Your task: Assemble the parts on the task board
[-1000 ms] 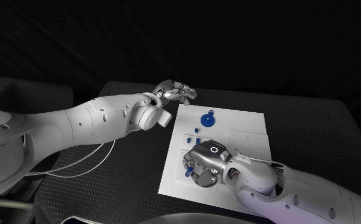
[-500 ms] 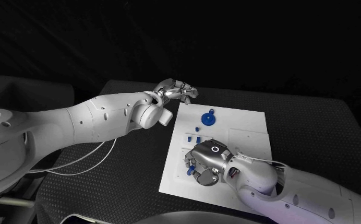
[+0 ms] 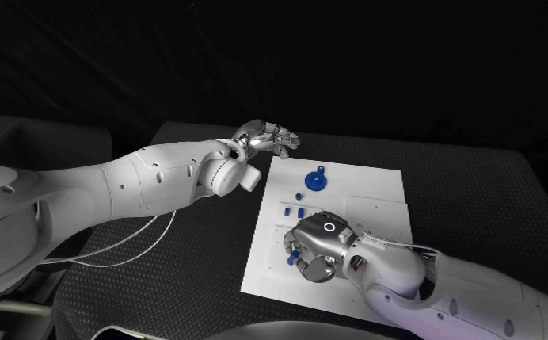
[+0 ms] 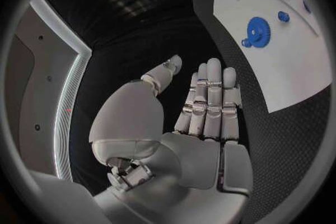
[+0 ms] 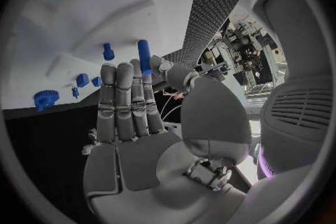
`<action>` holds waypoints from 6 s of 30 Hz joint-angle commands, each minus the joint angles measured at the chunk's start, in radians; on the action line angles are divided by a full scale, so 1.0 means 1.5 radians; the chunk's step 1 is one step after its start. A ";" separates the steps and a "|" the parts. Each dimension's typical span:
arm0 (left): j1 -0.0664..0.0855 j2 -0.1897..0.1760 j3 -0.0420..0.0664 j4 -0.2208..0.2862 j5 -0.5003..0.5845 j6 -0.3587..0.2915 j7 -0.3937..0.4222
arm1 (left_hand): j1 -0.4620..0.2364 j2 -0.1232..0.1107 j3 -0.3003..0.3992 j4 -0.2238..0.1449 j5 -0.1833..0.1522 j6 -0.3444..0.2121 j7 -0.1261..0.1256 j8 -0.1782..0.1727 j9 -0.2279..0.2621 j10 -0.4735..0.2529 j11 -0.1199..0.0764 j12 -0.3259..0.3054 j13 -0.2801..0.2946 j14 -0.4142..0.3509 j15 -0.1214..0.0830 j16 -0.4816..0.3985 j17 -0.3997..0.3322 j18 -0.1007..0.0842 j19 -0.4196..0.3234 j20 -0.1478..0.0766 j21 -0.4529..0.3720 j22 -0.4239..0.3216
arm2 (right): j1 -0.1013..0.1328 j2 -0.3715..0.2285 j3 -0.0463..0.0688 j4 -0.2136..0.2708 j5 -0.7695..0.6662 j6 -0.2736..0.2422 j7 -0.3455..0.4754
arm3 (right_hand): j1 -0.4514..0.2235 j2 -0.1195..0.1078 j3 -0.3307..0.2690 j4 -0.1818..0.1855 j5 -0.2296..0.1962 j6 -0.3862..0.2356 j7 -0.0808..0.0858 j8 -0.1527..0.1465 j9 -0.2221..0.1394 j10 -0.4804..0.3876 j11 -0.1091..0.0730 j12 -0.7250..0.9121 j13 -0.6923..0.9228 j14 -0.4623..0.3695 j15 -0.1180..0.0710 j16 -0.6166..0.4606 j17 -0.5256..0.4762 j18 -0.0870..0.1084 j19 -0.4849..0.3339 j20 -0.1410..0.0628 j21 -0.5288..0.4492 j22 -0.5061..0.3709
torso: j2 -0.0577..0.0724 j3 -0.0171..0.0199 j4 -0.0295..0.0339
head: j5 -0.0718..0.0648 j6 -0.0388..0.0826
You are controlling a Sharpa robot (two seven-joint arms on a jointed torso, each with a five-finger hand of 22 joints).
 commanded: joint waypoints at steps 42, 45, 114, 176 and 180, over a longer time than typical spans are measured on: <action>0.001 0.003 0.001 0.002 0.003 0.013 0.000 | -0.010 0.002 -0.002 0.000 0.004 -0.004 0.000 0.004 -0.001 -0.005 0.002 -0.001 -0.001 0.004 -0.002 -0.007 0.003 0.011 0.004 0.000 -0.006 0.002 | 0.004 0.019 -0.010 -0.003 -0.078 0.088 -0.038 | 0.007 0.001 0.004 -0.003 0.001 0.005 0.000 0.004 0.003 0.006 -0.001 0.005 0.003 0.003 -0.005 -0.002 0.001 0.016 0.006 -0.002 0.004 0.002 | 0.000 0.0000 0.0003 | 0.001 -0.004; 0.001 0.003 0.001 0.002 0.003 0.014 0.000 | -0.010 0.002 -0.002 0.000 0.004 -0.004 0.000 0.004 -0.001 -0.006 0.002 -0.001 -0.001 0.004 -0.002 -0.007 0.003 0.011 0.004 0.000 -0.006 0.002 | 0.004 0.018 -0.010 -0.002 -0.082 0.081 -0.042 | 0.007 0.001 0.004 -0.003 0.001 0.006 0.000 0.004 0.003 0.006 -0.001 0.005 0.003 0.003 -0.005 -0.002 0.001 0.016 0.006 -0.002 0.004 0.002 | 0.000 0.0001 0.0000 | 0.001 -0.004; 0.001 0.005 0.001 0.001 0.003 0.018 -0.005 | -0.012 0.002 -0.002 0.003 0.004 -0.006 0.000 0.004 -0.002 -0.008 0.002 -0.002 -0.001 0.004 -0.001 -0.010 0.006 0.011 0.005 0.001 -0.008 0.004 | 0.007 0.034 -0.019 -0.002 -0.031 0.073 -0.030 | -0.023 -0.048 0.002 0.019 0.019 0.005 0.003 -0.008 0.004 -0.002 0.004 -0.004 0.013 0.002 -0.001 -0.013 0.004 0.016 0.003 0.001 0.007 0.008 | 0.000 0.0004 0.0000 | -0.003 -0.004; 0.001 0.004 0.001 0.000 0.003 0.020 -0.008 | -0.012 0.001 -0.002 0.004 0.004 -0.007 0.001 0.004 -0.002 -0.009 0.003 -0.002 -0.002 0.004 0.000 -0.013 0.009 0.011 0.005 0.001 -0.010 0.006 | 0.008 0.022 -0.018 0.000 -0.021 0.035 -0.030 | -0.001 -0.039 -0.007 0.016 0.002 -0.004 0.007 -0.020 0.008 -0.044 0.017 0.009 0.009 -0.054 0.016 0.012 -0.001 0.016 -0.047 0.018 0.014 0.021 | 0.000 0.0004 0.0002 | -0.004 -0.004; 0.001 0.004 0.001 0.000 0.003 0.020 -0.009 | -0.012 0.001 -0.002 0.004 0.004 -0.007 0.001 0.004 -0.003 -0.009 0.003 -0.002 -0.002 0.004 0.000 -0.013 0.009 0.011 0.005 0.001 -0.011 0.006 | 0.008 0.021 -0.018 0.000 -0.022 0.035 -0.030 | 0.003 -0.025 -0.002 0.012 0.002 0.004 0.004 -0.016 0.011 -0.037 0.013 0.016 0.011 -0.050 0.012 0.021 0.001 0.016 -0.044 0.015 0.021 0.022 | 0.000 0.0003 0.0000 | -0.004 -0.004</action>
